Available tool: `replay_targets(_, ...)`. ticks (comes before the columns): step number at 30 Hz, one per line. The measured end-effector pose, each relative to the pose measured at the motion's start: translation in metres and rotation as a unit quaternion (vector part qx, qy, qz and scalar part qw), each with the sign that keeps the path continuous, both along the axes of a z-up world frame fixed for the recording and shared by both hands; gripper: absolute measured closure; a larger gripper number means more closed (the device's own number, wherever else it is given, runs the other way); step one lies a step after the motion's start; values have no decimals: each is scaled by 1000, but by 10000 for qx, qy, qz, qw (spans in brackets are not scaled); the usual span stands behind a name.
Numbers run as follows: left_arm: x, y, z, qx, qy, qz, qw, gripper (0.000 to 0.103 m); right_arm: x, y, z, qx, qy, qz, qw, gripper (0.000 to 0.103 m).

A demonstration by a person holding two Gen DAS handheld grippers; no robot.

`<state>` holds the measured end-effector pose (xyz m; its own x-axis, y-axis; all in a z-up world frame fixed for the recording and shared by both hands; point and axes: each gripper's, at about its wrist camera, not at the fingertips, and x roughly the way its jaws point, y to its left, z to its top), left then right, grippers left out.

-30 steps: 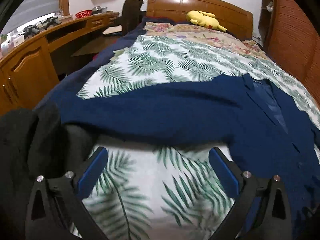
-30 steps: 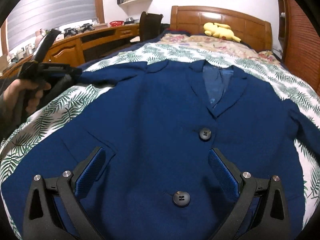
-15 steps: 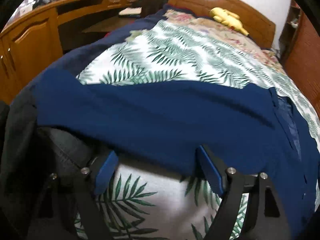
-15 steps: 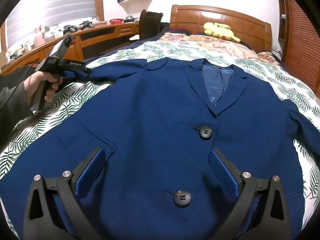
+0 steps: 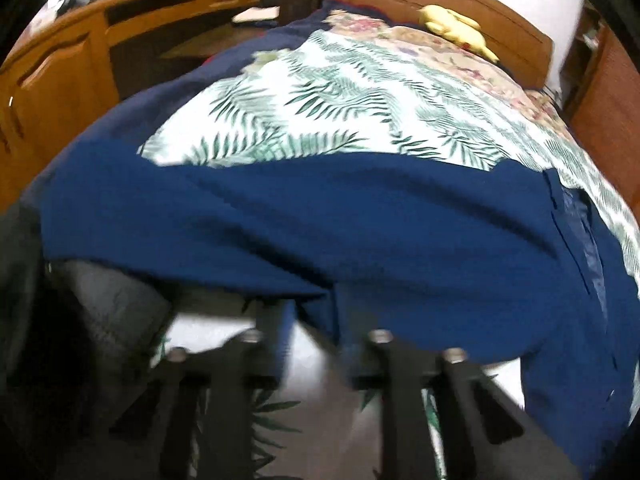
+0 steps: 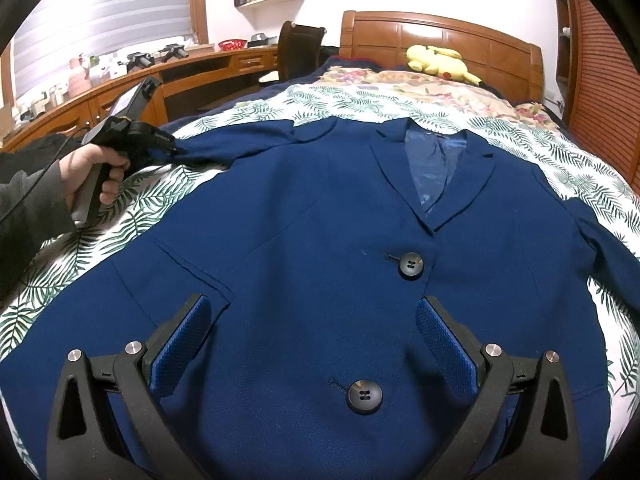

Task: Fold large clothes
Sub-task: 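Lift the sleeve with the left gripper, lay it across the blazer front, release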

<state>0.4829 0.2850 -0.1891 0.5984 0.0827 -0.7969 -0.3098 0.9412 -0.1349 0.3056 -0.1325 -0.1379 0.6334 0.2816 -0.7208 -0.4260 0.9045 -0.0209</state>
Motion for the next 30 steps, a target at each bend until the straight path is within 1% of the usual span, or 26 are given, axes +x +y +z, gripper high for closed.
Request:
replay_targets(1,1,-5,4,168,-6,-52,9998,98,0,0,0,10,3,3,10000,0)
replay_targets(3,0,-17,17,473,-93,-123,9988,101,0,-2,0,66,61,30,10000,0)
replay_targets(5,-2,-27,33,507,-242,-224,9982,103,0,-3,2,94,81,19,9999,0)
replay_targets(7,-6,-42,54,623,-381,-350,9967,103,-1,-5,6,113,72,30,9999,0)
replay_targets(11,-12,-75,93,791,-560,-645,9932,103,-8,-7,18,27,-79,78,9999,0)
replay_targets(14,-21,-114,126,895,-732,-964,9886,103,-13,-14,30,11,-169,113,9998,0)
replay_targets(16,-27,-136,140,892,-807,-1140,9862,103,-14,-21,37,32,-203,93,9997,0)
replay_targets(17,-33,-154,150,917,-859,-1300,9835,103,-14,-27,42,55,-223,59,9997,0)
replay_targets(20,-47,-193,165,1039,-906,-1576,9778,103,-16,-41,53,148,-275,-44,9995,0)
replay_targets(22,-56,-214,168,1034,-893,-1696,9760,103,-16,-47,59,172,-329,-103,9993,0)
replay_targets(24,-66,-231,166,1142,-830,-1749,9744,103,-16,-53,63,189,-376,-183,9989,0)
replay_targets(26,-71,-241,159,1242,-762,-1818,9725,103,-16,-57,65,203,-389,-236,9988,0)
replay_targets(30,-88,-244,139,1166,-586,-1926,9726,99,-15,-56,64,172,-395,-245,9988,0)
